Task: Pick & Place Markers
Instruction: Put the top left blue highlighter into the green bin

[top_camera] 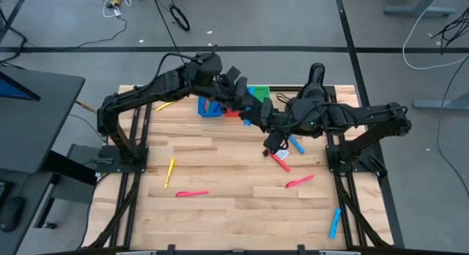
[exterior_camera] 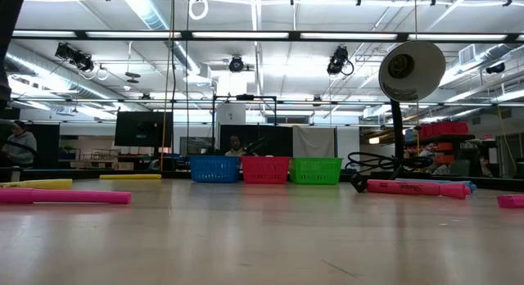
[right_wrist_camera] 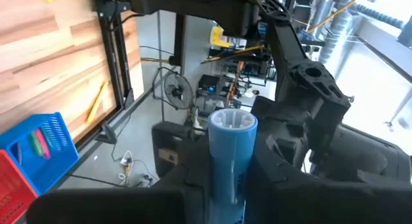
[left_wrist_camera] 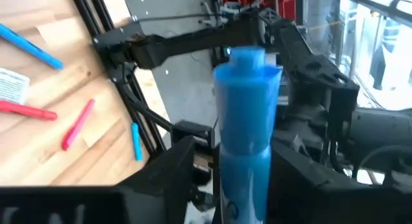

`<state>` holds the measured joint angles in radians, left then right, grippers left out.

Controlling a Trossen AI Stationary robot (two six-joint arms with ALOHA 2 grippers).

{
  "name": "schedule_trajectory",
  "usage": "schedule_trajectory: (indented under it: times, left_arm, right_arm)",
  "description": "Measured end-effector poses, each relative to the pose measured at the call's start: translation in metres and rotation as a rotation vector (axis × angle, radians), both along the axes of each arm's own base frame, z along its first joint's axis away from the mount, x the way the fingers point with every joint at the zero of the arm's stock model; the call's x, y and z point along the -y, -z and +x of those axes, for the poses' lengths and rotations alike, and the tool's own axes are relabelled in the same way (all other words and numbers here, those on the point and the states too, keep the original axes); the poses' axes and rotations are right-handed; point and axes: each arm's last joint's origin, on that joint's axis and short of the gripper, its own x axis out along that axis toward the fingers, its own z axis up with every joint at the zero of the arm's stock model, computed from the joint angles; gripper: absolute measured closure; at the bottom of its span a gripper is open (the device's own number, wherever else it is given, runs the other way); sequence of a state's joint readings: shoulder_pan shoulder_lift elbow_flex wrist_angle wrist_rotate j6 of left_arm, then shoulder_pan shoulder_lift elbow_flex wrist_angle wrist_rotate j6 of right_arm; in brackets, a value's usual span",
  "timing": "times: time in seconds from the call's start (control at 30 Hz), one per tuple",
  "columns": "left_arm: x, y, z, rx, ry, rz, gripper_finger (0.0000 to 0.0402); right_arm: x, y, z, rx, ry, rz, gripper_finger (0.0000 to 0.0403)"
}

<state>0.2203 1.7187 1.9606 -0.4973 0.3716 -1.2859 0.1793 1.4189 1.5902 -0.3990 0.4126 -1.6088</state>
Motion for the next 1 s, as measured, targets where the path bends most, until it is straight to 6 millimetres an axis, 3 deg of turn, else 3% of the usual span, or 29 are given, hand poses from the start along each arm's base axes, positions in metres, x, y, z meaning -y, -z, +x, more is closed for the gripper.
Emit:
schedule_trajectory:
  times: [0.23,0.47,0.63,0.8,1.0]
  left_arm:
    - [-0.006,-0.004,-0.003,0.030,-0.027,0.016,0.0340]
    - [-0.006,-0.006,-0.002,0.047,-0.002,0.013,0.0340]
    - [-0.007,-0.007,-0.002,0.067,0.021,0.028,0.0340]
    - [-0.016,-0.012,-0.005,0.114,0.046,0.031,0.0339]
    - [-0.033,-0.016,-0.010,0.169,0.073,0.114,0.0339]
  right_arm:
    - [-0.005,0.002,-0.001,-0.016,0.012,-0.014,0.0350]
    - [-0.004,0.002,-0.001,-0.016,0.022,-0.014,0.0347]
    - [-0.003,0.000,-0.001,0.022,0.072,0.053,0.0292]
    - [-0.003,-0.006,-0.003,0.161,0.191,0.280,0.0235]
    - [-0.011,-0.014,-0.015,0.273,0.208,0.601,0.0181]
